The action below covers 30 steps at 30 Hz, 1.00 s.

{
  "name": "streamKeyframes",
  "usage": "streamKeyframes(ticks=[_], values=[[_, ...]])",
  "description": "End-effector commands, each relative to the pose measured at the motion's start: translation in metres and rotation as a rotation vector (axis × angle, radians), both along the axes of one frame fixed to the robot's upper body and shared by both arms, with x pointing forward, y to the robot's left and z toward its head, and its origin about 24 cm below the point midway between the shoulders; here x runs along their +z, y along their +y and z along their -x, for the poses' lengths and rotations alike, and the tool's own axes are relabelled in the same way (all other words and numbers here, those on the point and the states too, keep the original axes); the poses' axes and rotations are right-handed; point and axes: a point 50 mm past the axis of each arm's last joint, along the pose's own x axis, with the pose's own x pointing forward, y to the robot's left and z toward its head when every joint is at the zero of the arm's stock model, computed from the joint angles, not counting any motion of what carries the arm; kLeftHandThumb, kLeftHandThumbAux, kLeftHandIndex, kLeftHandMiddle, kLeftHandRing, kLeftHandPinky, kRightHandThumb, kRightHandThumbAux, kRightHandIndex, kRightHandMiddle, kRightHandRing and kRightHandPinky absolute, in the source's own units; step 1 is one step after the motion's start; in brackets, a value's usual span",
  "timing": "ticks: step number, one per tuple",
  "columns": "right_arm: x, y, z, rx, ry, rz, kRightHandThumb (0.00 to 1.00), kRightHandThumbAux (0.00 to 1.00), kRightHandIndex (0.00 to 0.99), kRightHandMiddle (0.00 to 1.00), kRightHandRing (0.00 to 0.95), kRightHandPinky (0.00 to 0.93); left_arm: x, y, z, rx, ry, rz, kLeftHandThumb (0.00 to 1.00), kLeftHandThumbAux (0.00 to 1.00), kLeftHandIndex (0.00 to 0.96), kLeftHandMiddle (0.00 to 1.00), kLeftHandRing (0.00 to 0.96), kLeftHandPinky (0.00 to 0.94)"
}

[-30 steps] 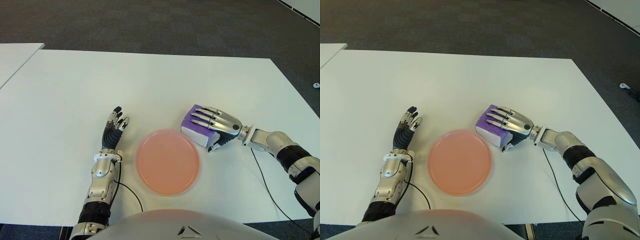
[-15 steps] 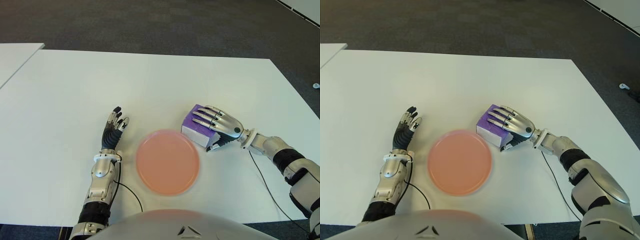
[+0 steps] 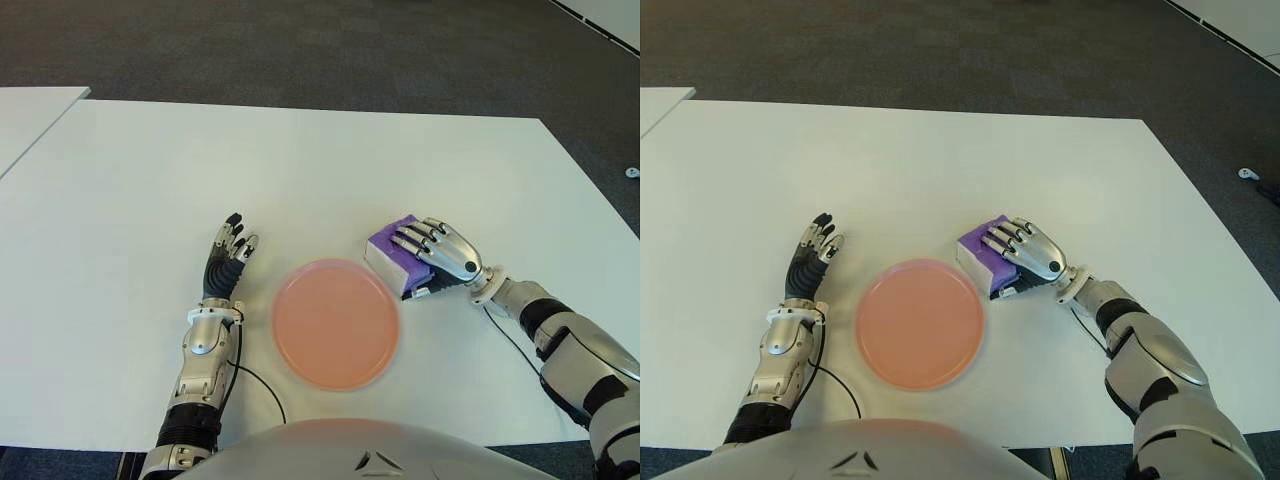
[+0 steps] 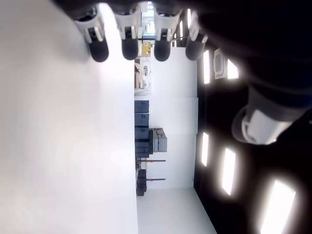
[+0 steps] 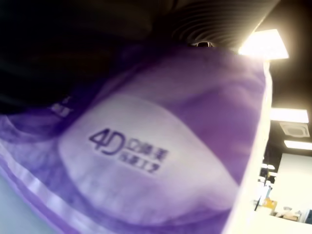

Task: Put the tissue paper into the plate.

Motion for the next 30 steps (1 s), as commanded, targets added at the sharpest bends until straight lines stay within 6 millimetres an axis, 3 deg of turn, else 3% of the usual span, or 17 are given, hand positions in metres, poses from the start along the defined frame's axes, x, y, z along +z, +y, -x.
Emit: streamKeyframes(ticks=[1,30], values=[[-0.0515,0.0037,0.0457,0.059,0.285,0.141,0.849,0.681,0.399,0.544,0.823,0.826,-0.0133,0.0010,0.0094,0.027,0.083,0.011,0.000,0.532,0.000,0.000,0.000,0.000],[-0.0514,0.0075,0.0507,0.032,0.277,0.018,0.852,0.679,0.400,0.543,0.839,0.826,-0.0143,0.0006,0.0085,0.031,0.090,0.021,0.000,0.535,0.000,0.000,0.000,0.000]])
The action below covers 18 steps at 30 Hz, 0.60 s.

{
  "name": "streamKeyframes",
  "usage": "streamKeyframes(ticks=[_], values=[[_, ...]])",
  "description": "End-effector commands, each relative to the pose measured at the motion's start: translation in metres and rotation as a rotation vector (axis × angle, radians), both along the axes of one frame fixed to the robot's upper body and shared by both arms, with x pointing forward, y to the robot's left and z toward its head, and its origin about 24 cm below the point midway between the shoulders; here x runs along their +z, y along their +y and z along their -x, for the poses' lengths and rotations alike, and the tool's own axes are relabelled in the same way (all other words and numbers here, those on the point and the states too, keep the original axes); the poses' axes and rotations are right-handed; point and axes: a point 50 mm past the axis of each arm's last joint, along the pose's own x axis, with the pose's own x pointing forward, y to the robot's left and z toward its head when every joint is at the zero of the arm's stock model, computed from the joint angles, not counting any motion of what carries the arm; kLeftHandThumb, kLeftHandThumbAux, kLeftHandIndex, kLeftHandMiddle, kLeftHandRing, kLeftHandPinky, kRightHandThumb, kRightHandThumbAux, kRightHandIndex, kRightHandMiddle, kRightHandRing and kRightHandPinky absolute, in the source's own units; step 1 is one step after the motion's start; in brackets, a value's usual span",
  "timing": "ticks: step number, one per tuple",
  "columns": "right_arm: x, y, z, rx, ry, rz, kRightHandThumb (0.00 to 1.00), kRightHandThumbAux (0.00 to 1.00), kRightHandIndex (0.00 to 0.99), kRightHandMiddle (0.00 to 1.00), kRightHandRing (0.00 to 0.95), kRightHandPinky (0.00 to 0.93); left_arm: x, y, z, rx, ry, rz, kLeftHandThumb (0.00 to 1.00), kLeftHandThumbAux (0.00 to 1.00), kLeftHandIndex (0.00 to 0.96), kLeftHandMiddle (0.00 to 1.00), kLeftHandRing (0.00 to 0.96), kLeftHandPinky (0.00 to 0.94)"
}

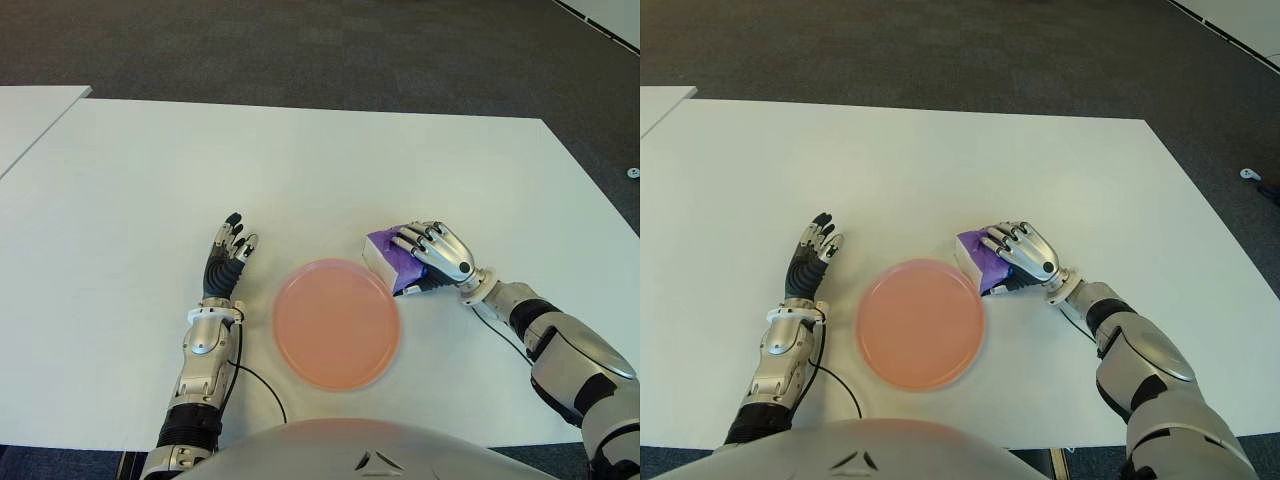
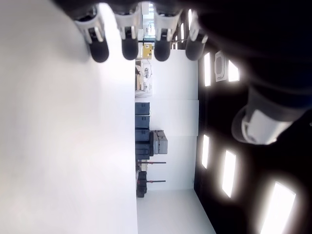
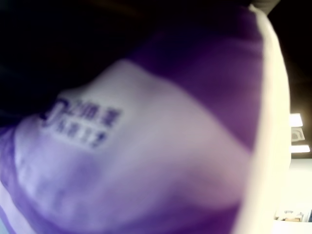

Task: Put the tissue paper into the plate.

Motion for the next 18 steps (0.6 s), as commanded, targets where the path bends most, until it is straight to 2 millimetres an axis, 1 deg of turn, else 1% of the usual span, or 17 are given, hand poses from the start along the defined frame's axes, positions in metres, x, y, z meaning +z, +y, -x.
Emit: streamKeyframes(ticks=[1,6,11,13,15,18], values=[[-0.048,0.000,0.046,0.058,0.270,0.127,0.852,0.679,0.400,0.543,0.837,0.823,-0.015,0.001,0.008,0.028,0.088,0.016,0.000,0.535,0.000,0.000,0.000,0.000],[-0.030,-0.003,0.032,0.059,0.250,0.089,0.851,0.680,0.399,0.541,0.829,0.809,-0.014,0.001,0.008,0.028,0.090,0.015,0.000,0.535,0.000,0.000,0.000,0.000],[-0.028,-0.001,0.029,0.019,0.233,0.059,0.851,0.679,0.400,0.542,0.827,0.820,-0.014,0.002,0.008,0.026,0.091,0.012,0.000,0.533,0.000,0.000,0.000,0.000],[-0.021,0.000,0.022,0.004,0.202,0.036,0.851,0.679,0.400,0.542,0.828,0.824,-0.015,0.002,0.007,0.027,0.091,0.011,0.000,0.533,0.000,0.000,0.000,0.000],[-0.012,0.002,0.014,-0.007,0.172,0.011,0.852,0.679,0.399,0.544,0.834,0.834,-0.015,0.002,0.007,0.027,0.091,0.010,0.000,0.532,0.000,0.000,0.000,0.000],[0.012,-0.001,0.001,-0.027,0.097,-0.041,0.852,0.679,0.399,0.545,0.837,0.838,-0.015,0.003,0.007,0.027,0.088,0.009,0.000,0.527,0.000,0.000,0.000,0.000]])
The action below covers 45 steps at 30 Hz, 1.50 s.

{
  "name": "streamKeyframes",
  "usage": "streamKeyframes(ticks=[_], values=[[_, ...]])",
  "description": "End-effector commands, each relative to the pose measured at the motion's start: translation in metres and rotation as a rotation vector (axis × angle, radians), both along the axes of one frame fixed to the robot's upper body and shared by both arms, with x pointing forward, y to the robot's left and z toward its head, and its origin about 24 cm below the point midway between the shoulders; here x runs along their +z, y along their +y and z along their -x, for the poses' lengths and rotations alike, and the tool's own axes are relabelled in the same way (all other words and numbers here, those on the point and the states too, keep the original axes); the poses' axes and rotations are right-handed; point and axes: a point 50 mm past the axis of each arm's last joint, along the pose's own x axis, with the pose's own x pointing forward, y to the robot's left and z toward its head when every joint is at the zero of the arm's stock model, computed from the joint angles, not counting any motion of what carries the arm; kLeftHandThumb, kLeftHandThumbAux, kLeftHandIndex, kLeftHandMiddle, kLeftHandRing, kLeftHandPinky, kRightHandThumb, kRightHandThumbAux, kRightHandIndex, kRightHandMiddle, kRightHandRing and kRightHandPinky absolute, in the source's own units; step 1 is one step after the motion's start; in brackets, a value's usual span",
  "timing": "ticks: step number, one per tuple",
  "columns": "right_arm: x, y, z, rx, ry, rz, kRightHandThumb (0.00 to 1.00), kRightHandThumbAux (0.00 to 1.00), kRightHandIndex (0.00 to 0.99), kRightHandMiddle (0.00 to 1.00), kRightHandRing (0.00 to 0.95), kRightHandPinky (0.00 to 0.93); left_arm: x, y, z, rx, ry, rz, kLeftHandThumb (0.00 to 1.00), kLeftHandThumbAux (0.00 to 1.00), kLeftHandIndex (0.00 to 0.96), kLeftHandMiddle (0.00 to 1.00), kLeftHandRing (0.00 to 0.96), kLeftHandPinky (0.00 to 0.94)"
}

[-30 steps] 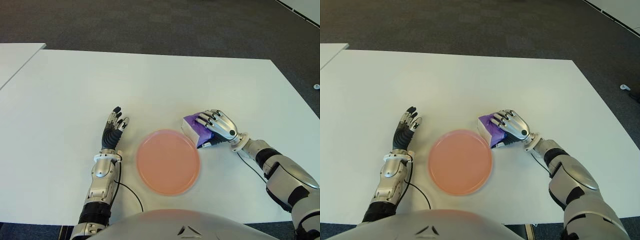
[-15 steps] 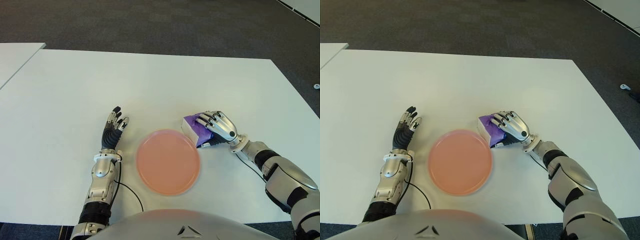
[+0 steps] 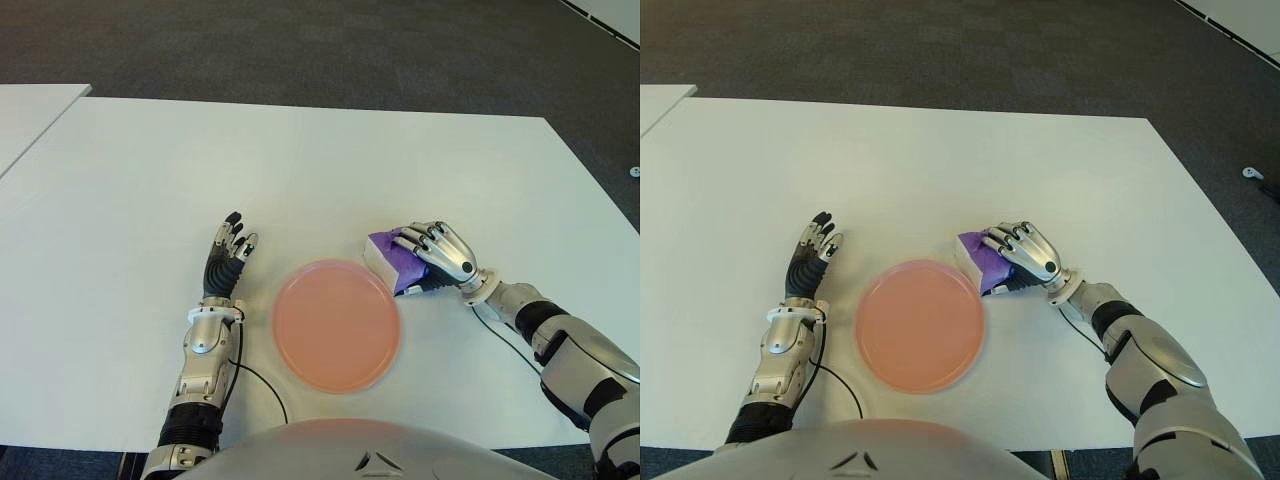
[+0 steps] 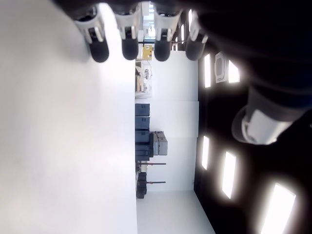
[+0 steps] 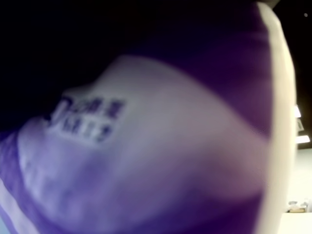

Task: Put the tissue paper into the plate.

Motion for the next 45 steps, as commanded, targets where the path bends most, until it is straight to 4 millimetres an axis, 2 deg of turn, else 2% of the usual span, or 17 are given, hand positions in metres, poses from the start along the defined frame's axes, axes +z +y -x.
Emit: streamKeyframes(ticks=[1,13,15,16,20,24,45], values=[[0.008,-0.005,0.000,-0.028,0.043,0.018,0.852,0.679,0.399,0.545,0.837,0.839,-0.016,0.003,0.009,0.022,0.090,0.006,0.000,0.526,0.000,0.000,0.000,0.000],[0.016,-0.002,-0.001,-0.053,0.037,0.016,0.853,0.678,0.399,0.545,0.843,0.846,-0.017,0.004,0.008,0.019,0.078,0.005,0.000,0.519,0.000,0.000,0.000,0.000],[0.055,-0.001,-0.017,-0.085,-0.081,-0.076,0.854,0.678,0.399,0.543,0.851,0.847,-0.017,0.004,0.008,0.018,0.079,0.005,0.000,0.519,0.000,0.000,0.000,0.000],[0.067,0.000,-0.020,-0.092,-0.114,-0.101,0.854,0.677,0.400,0.543,0.854,0.847,-0.017,0.004,0.008,0.018,0.079,0.004,0.000,0.519,0.000,0.000,0.000,0.000],[0.082,0.005,-0.019,-0.094,-0.142,-0.138,0.855,0.676,0.400,0.539,0.863,0.847,-0.017,0.004,0.007,0.016,0.080,0.006,0.000,0.518,0.000,0.000,0.000,0.000],[0.095,0.022,-0.013,-0.071,-0.183,-0.170,0.855,0.676,0.399,0.535,0.865,0.846,-0.017,0.004,0.007,0.012,0.076,0.004,0.000,0.518,0.000,0.000,0.000,0.000],[0.111,0.032,-0.013,-0.044,-0.289,-0.162,0.856,0.676,0.400,0.535,0.861,0.849,-0.016,0.000,0.007,0.008,0.065,0.005,0.000,0.515,0.000,0.000,0.000,0.000]])
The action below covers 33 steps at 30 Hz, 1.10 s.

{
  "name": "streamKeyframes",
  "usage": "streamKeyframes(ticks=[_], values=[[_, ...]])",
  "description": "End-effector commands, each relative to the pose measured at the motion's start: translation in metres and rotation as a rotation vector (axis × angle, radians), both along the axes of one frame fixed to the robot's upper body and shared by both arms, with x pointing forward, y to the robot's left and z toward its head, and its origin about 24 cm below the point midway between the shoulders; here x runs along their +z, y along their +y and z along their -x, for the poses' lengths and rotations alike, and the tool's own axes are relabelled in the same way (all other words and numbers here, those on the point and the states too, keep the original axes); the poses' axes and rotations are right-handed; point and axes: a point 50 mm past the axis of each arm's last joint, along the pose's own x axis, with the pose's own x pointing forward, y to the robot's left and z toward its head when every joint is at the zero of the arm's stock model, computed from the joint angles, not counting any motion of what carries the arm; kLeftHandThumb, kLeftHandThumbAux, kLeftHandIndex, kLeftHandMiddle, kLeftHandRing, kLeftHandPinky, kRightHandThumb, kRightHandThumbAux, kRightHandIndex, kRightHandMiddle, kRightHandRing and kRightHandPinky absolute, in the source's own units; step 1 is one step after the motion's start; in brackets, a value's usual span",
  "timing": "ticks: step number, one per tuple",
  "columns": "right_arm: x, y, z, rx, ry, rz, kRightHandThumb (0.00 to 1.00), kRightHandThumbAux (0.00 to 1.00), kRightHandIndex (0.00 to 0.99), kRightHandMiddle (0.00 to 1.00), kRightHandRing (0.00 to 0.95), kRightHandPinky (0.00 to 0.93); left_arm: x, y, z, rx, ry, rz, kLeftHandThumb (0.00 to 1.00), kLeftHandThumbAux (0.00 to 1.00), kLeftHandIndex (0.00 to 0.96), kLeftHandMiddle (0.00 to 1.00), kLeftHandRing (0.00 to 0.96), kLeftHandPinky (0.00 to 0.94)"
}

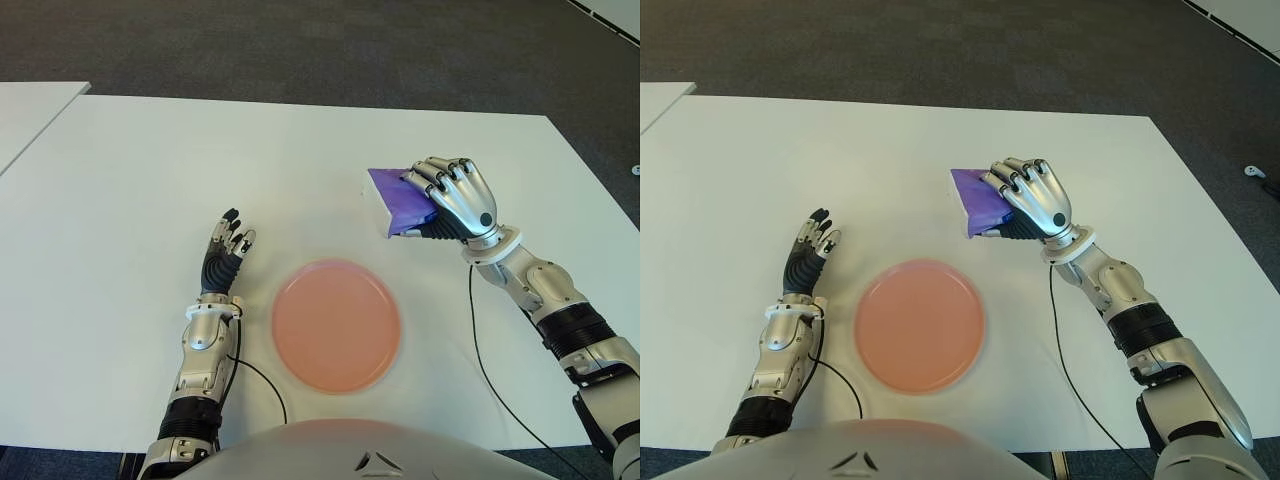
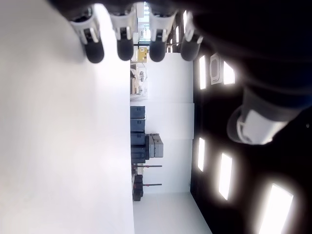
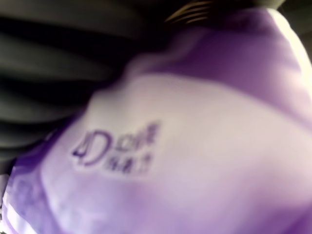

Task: Put the tissue paper into the plate.

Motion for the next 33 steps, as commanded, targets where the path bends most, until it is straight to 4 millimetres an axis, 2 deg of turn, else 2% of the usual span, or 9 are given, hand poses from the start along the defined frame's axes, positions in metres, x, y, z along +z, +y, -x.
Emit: streamKeyframes(ticks=[1,9,18,24,29,33], values=[[0.003,0.003,0.000,0.013,-0.022,0.007,0.856,0.676,0.400,0.535,0.861,0.849,-0.017,-0.001,0.011,0.006,0.096,0.013,0.000,0.515,0.000,0.000,0.000,0.000],[0.001,0.013,0.006,0.083,0.007,0.040,0.855,0.677,0.400,0.532,0.844,0.832,-0.017,-0.001,0.011,0.006,0.095,0.012,0.000,0.514,0.000,0.000,0.000,0.000],[-0.019,0.048,0.034,0.264,0.054,0.015,0.854,0.677,0.399,0.529,0.832,0.835,-0.018,-0.001,0.011,0.002,0.093,0.015,0.000,0.520,0.000,0.000,0.000,0.000],[-0.026,0.056,0.051,0.386,0.177,0.035,0.852,0.678,0.397,0.530,0.830,0.841,-0.016,-0.002,0.010,-0.006,0.088,0.020,0.000,0.519,0.000,0.000,0.000,0.000],[-0.050,0.069,0.059,0.441,0.296,0.066,0.851,0.679,0.396,0.534,0.832,0.846,-0.016,-0.003,0.009,-0.007,0.087,0.021,0.000,0.516,0.000,0.000,0.000,0.000],[-0.059,0.078,0.060,0.491,0.341,0.056,0.851,0.679,0.398,0.538,0.832,0.842,-0.016,-0.004,0.009,-0.009,0.091,0.022,0.000,0.515,0.000,0.000,0.000,0.000]])
